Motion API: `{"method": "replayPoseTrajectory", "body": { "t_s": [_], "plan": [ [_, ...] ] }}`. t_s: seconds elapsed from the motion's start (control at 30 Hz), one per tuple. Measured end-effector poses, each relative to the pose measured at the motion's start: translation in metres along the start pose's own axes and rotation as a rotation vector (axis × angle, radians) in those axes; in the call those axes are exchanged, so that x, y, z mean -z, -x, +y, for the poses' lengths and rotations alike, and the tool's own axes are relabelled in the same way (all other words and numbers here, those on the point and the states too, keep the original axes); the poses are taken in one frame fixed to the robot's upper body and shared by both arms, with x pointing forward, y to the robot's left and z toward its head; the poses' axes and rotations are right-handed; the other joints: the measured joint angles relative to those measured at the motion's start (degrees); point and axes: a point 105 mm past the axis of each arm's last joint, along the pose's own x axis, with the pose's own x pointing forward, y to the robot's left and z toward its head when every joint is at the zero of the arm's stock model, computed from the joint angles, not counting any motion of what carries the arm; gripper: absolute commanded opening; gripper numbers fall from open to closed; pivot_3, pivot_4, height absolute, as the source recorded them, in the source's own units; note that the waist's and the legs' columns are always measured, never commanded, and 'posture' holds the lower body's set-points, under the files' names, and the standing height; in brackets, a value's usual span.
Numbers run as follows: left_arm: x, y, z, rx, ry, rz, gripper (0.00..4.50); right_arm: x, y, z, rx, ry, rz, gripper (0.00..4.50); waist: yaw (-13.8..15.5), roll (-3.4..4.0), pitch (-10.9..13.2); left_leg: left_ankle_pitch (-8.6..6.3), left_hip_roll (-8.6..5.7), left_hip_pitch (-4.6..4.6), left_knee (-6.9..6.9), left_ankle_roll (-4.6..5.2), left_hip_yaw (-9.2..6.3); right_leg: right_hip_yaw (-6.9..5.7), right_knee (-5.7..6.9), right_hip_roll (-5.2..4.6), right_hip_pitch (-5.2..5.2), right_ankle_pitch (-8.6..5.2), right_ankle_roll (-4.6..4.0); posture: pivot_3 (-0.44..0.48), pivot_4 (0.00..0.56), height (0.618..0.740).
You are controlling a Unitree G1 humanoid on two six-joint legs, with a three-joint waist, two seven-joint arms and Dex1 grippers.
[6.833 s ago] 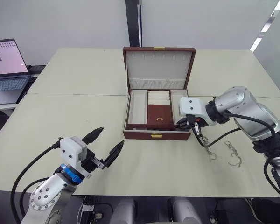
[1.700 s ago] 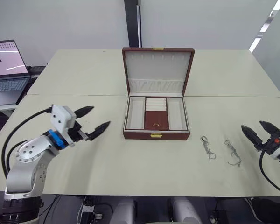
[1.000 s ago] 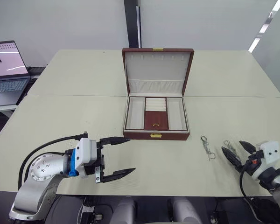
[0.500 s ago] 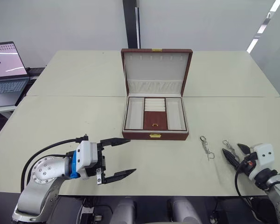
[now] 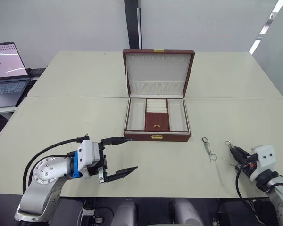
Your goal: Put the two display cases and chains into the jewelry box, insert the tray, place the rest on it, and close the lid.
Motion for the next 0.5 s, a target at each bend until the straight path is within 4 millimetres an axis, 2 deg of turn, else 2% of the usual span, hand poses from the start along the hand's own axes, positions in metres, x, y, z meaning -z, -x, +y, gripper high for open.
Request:
{"method": "replayPoseTrajectory", "body": {
  "t_s": [0.27,0.33,0.5],
  "plan": [
    [0.001,-0.001,0.003,-0.033,0.018,-0.006,4.50,-0.011,-0.002,0.004,-0.043,-0.044,-0.033,0.15,-0.1,0.08,0.0,0.00,0.02,-0.01,-0.01,0.00,0.00,0.02,0.01,0.00,-0.03,0.00,0.00,0.000,0.150,0.740],
    [0.001,-0.001,0.004,-0.044,0.025,-0.007,4.50,-0.028,-0.006,0.009,-0.082,-0.037,-0.068,0.11,-0.1,0.17,0.0,0.00,0.01,-0.01,-0.01,0.00,0.02,0.06,0.02,0.00,-0.05,0.00,0.00,0.000,0.150,0.740],
    [0.001,0.000,0.010,-0.106,0.050,-0.023,4.50,-0.090,-0.018,0.027,-0.201,-0.004,-0.211,0.11,0.0,0.17,0.0,0.00,0.02,-0.07,-0.01,0.00,-0.05,0.00,0.01,0.01,-0.08,0.00,0.00,0.000,0.150,0.740]
  ]
}}
